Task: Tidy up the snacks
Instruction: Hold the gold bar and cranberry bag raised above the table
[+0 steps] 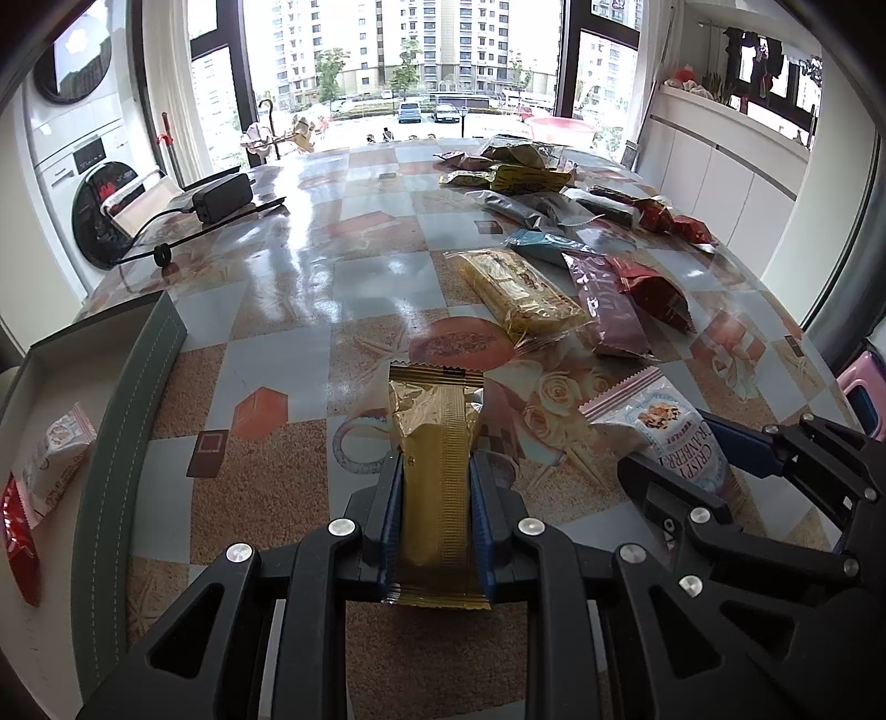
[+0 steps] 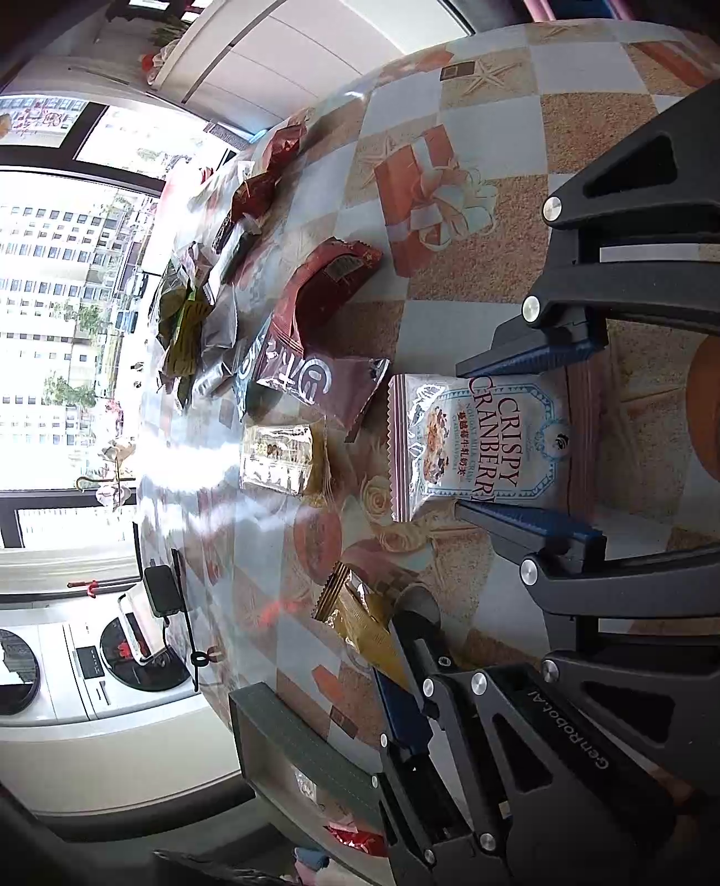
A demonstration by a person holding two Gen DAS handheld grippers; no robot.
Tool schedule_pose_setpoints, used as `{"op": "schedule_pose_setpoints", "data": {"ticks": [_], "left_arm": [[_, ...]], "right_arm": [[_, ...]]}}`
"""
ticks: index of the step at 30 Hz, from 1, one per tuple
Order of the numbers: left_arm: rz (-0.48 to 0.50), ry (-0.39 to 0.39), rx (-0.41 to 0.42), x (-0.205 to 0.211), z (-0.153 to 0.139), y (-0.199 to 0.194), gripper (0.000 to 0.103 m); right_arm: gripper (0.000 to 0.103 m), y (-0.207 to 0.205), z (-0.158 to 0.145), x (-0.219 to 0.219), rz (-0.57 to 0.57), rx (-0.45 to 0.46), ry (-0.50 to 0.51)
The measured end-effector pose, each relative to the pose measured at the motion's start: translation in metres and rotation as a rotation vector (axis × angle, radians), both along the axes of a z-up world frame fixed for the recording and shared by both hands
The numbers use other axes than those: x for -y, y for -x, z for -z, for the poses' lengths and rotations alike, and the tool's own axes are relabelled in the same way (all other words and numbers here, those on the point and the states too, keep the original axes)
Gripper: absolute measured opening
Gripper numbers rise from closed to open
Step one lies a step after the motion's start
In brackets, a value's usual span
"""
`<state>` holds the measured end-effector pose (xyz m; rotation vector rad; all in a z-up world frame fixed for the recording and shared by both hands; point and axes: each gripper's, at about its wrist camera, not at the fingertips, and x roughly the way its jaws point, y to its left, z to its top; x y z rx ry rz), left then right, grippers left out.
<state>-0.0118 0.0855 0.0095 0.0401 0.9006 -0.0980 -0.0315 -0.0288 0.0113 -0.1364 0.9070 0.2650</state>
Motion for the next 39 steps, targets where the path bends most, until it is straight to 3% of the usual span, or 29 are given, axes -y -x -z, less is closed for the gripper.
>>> {"op": "schedule_pose_setpoints", "data": {"ticks": [16,39], "left_arm": [[0.013,0.052,-0.004,-0.0041,-0.0005,-0.0024,0.024],[0.013,0.047,-0.005,-0.0038,-0.0005,-0.0033,0.024]], "right_arm": [[0.043,-0.0001,-0.0002,0.0001,0.001,0.001,0.006],[0.043,-0.0003,-0.0006,0.0002,0.001,0.0,0.006]]}}
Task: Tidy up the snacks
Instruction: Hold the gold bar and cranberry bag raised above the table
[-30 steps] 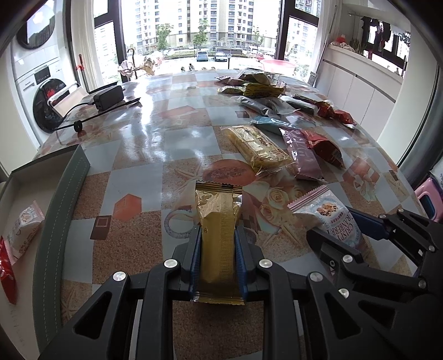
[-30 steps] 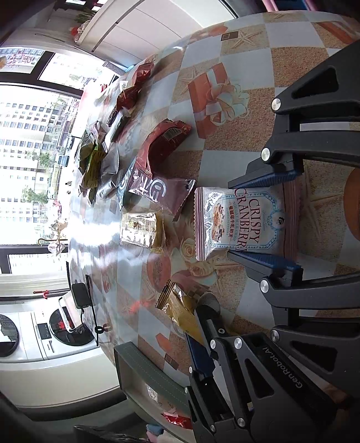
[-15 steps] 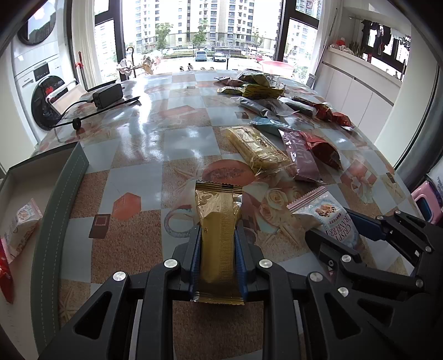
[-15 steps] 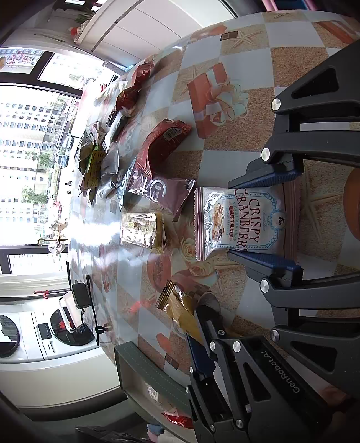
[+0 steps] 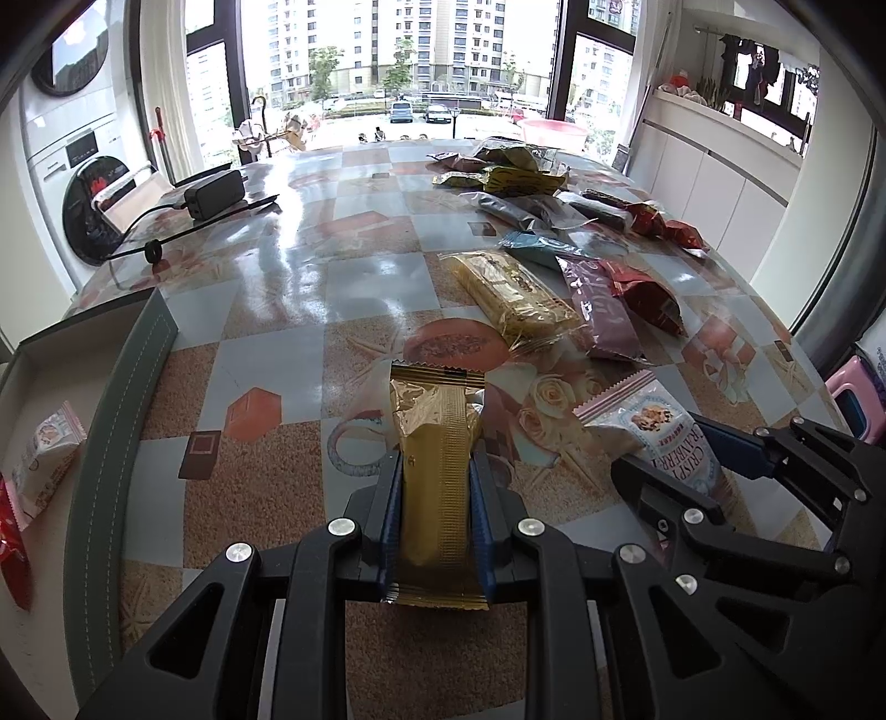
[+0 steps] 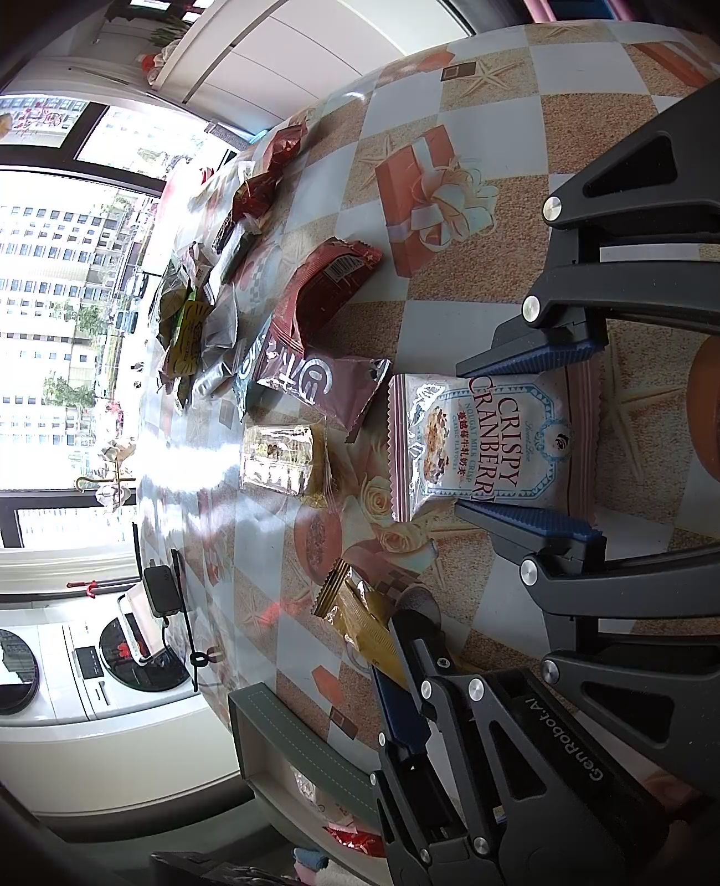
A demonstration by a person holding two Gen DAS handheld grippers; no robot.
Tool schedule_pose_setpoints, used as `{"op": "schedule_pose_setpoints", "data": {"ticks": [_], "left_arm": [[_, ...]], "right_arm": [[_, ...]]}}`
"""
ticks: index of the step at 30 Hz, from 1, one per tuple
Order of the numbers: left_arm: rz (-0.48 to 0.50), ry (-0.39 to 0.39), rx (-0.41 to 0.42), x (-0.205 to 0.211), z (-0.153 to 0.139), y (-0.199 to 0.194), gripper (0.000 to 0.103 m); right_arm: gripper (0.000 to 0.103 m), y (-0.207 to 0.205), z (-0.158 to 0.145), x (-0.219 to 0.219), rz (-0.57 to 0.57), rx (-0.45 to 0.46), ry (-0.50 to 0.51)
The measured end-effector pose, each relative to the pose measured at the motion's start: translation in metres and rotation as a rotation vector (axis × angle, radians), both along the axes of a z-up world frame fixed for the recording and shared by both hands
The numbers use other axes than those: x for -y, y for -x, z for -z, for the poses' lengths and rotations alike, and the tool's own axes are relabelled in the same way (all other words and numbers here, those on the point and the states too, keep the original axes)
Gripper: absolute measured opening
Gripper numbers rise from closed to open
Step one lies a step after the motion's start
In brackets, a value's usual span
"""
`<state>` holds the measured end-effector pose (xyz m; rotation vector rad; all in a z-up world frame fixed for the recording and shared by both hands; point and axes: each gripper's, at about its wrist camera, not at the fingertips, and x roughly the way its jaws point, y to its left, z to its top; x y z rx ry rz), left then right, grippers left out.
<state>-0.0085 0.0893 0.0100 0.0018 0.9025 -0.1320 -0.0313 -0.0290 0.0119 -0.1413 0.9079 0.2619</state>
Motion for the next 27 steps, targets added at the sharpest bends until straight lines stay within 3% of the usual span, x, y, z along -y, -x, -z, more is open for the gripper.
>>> {"op": "schedule_pose_setpoints", "data": {"ticks": [27], "left_arm": [[0.014,-0.031,-0.001,-0.0002,-0.0007,0.0018,0.024]], "right_arm": [[0.043,-0.0004,-0.0002,0.0003,-0.001,-0.002,-0.005]]}}
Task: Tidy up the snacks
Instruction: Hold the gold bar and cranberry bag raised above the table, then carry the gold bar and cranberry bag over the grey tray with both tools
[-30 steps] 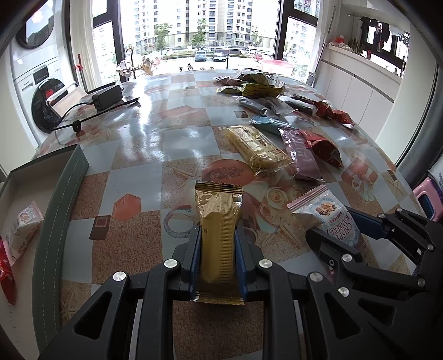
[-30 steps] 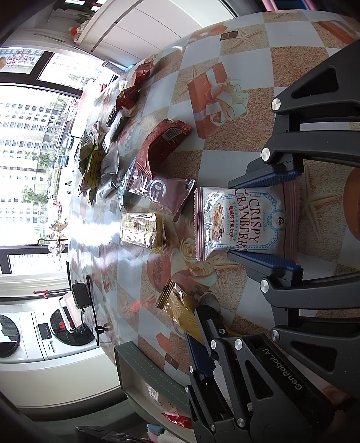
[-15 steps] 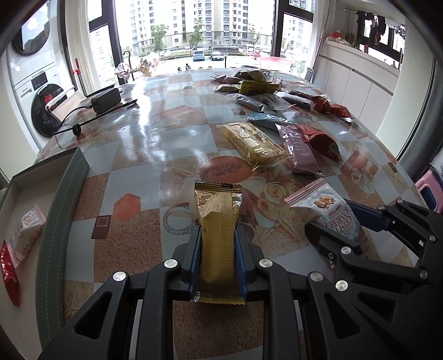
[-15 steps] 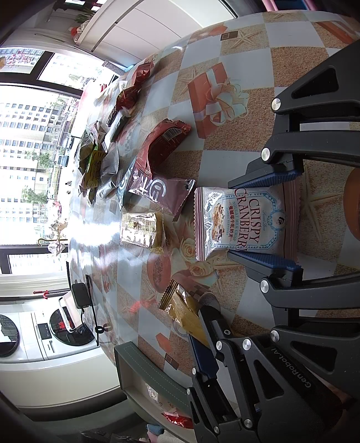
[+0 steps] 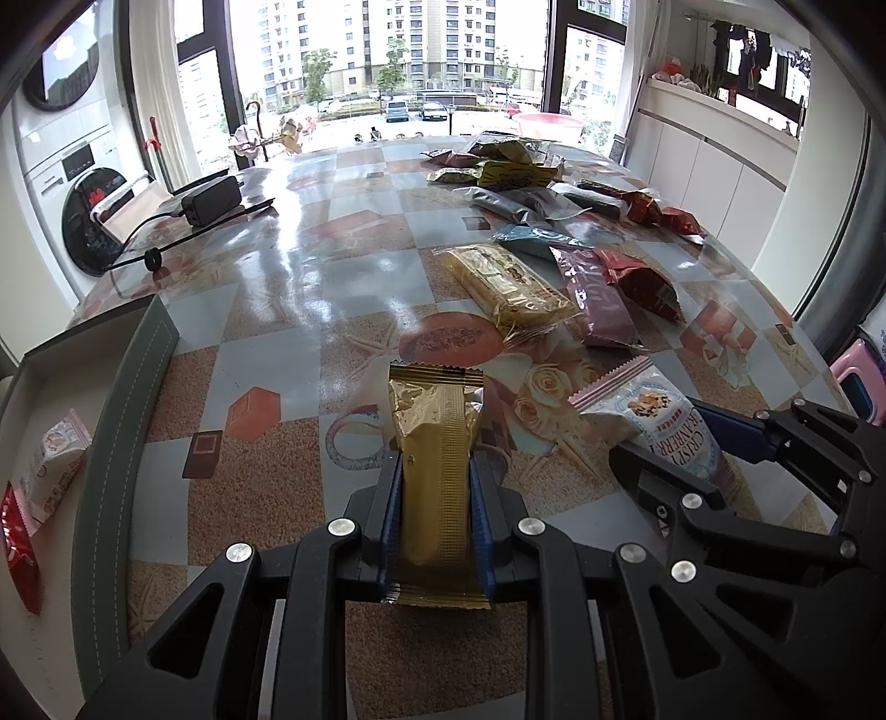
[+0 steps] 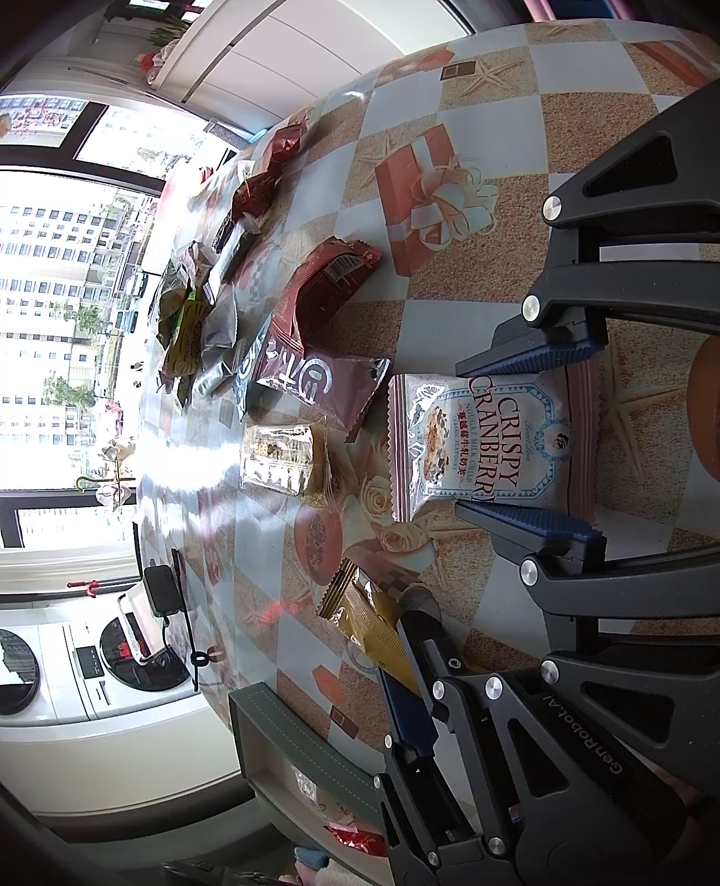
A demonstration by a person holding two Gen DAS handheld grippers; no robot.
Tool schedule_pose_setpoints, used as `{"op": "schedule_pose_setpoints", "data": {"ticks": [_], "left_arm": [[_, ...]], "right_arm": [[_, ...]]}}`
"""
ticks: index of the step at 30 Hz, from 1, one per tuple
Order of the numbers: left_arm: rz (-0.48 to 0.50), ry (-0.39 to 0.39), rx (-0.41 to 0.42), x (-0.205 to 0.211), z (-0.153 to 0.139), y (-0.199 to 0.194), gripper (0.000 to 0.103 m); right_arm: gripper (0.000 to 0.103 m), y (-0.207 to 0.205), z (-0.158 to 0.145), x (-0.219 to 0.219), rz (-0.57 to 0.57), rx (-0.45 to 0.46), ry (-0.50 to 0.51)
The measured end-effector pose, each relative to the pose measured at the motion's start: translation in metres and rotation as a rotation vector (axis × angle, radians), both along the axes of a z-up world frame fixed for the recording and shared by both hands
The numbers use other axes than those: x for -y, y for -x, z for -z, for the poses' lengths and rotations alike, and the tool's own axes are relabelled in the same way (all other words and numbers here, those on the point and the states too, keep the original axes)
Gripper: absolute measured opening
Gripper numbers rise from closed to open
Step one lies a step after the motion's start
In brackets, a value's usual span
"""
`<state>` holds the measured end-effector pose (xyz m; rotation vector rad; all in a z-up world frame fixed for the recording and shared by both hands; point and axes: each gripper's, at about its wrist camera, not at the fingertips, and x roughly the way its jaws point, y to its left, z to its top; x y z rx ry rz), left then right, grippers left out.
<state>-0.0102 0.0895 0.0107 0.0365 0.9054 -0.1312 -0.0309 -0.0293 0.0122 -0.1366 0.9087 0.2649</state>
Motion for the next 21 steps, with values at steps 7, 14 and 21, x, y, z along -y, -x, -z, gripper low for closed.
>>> {"op": "schedule_pose_setpoints", "data": {"ticks": [7,14,21], "left_arm": [[0.008,0.006,0.0,0.0,0.001,0.003,0.024],[0.013,0.014,-0.001,-0.002,0.001,0.002,0.024],[0.043,0.007,-0.031,-0.003,-0.002,0.012,0.024]], "right_arm": [[0.043,0.0,0.0,-0.001,0.0,0.001,0.001],[0.043,0.0,0.0,0.0,0.0,0.0,0.0],[0.043,0.001,-0.002,-0.001,-0.018,-0.02,-0.017]]}}
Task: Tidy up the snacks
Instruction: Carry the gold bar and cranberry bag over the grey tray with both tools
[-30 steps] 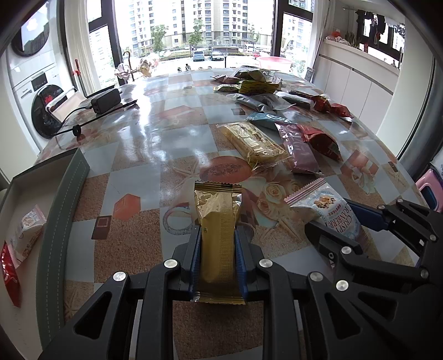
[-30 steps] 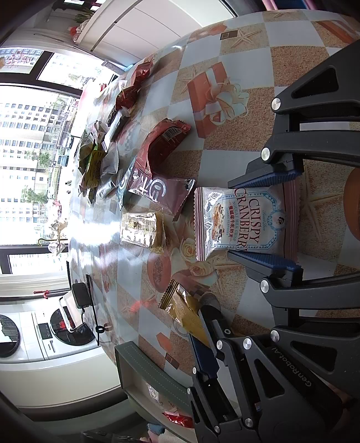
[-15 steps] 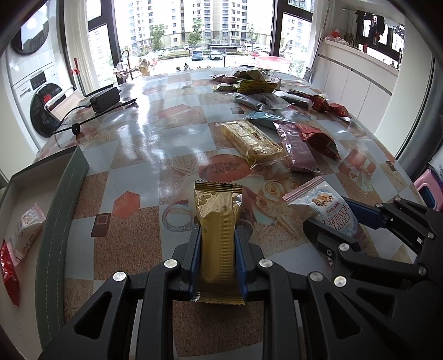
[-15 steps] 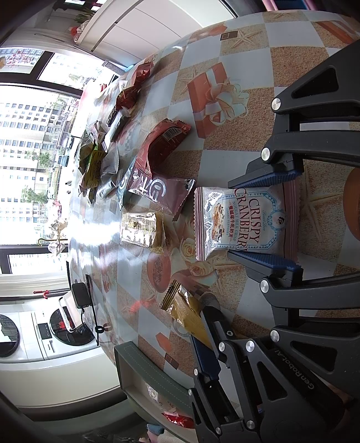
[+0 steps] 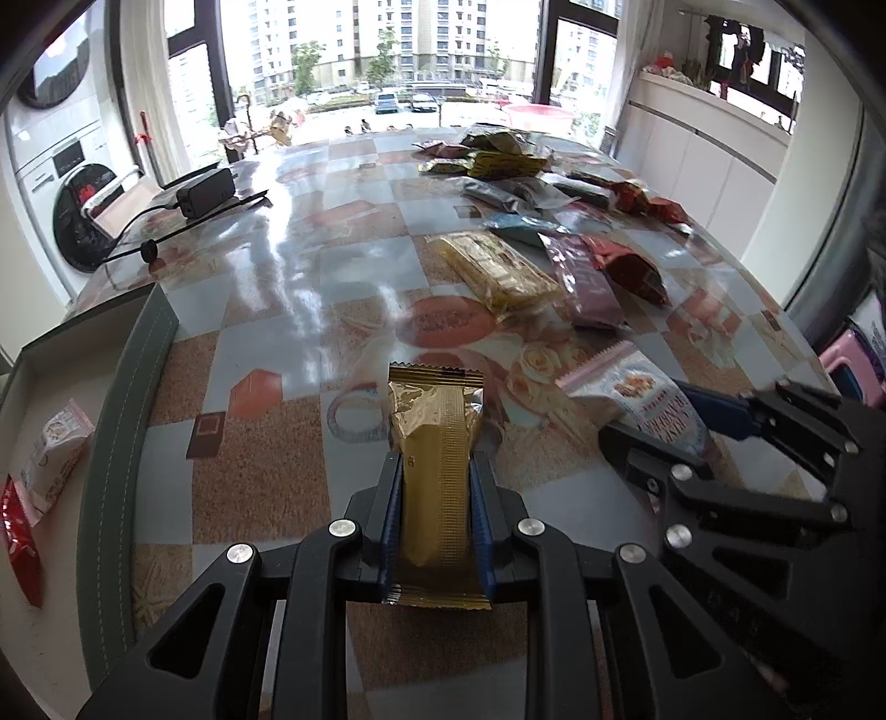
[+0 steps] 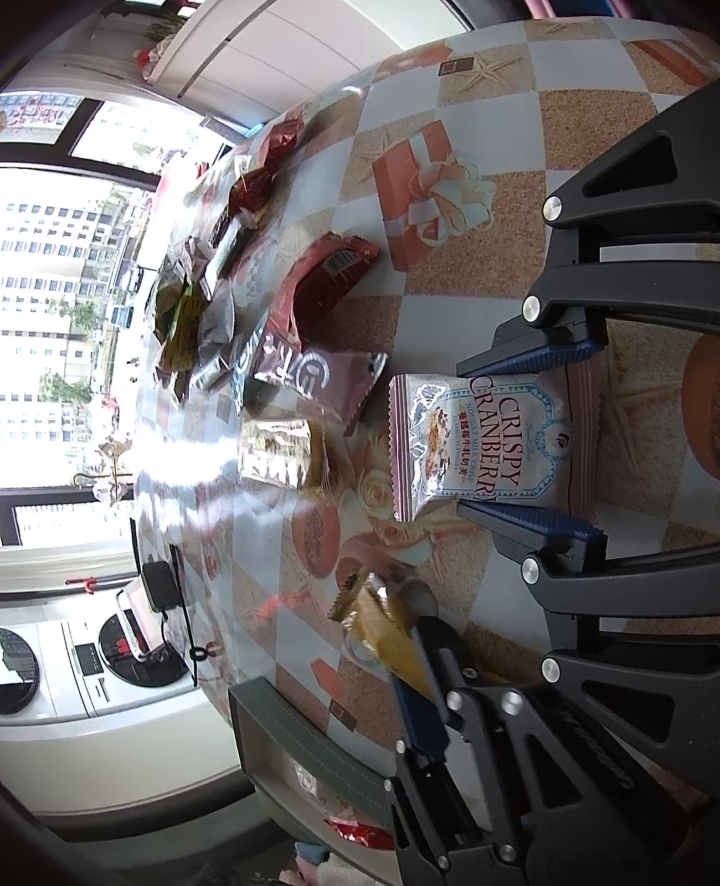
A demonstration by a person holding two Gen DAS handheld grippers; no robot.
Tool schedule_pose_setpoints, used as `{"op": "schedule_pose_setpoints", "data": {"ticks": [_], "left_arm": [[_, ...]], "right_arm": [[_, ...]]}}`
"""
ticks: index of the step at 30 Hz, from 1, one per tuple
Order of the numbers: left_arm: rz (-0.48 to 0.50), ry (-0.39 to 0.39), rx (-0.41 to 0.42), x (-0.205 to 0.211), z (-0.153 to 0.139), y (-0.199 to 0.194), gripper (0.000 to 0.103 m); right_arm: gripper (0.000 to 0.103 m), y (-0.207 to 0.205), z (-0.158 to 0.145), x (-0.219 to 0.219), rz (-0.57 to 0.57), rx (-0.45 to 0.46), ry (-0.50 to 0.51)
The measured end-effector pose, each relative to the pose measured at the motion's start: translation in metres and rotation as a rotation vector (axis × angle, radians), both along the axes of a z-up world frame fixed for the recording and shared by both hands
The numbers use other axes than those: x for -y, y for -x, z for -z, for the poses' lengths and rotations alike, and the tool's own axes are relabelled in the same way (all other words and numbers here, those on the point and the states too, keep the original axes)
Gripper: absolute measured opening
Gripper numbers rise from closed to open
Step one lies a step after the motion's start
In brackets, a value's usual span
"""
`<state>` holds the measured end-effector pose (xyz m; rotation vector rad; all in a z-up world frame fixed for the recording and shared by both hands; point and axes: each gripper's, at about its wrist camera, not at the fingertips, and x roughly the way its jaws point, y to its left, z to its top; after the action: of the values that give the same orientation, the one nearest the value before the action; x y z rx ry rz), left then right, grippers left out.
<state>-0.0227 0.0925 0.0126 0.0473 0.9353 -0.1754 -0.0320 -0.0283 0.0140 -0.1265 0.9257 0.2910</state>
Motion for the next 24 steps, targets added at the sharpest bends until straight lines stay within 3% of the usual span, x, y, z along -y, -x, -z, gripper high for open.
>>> {"op": "schedule_pose_setpoints", "data": {"ticks": [8,14,19,24], "left_arm": [[-0.022,0.07,0.063,-0.036,-0.04,0.035,0.024],[-0.108,0.18,0.123,-0.097,-0.077,0.057,0.024],[-0.204,0.205,0.111,-0.153,-0.084,0.062,0.024],[-0.327,0.168,0.075,-0.204,-0.075,0.07,0.024]], "right_arm": [[0.043,0.008,-0.02,-0.012,-0.03,0.015,-0.08],[0.043,0.016,-0.049,-0.034,-0.111,0.026,-0.187],[0.043,0.019,-0.063,-0.076,-0.235,0.007,-0.214],[0.043,0.023,-0.071,-0.139,-0.395,-0.01,-0.207]]}}
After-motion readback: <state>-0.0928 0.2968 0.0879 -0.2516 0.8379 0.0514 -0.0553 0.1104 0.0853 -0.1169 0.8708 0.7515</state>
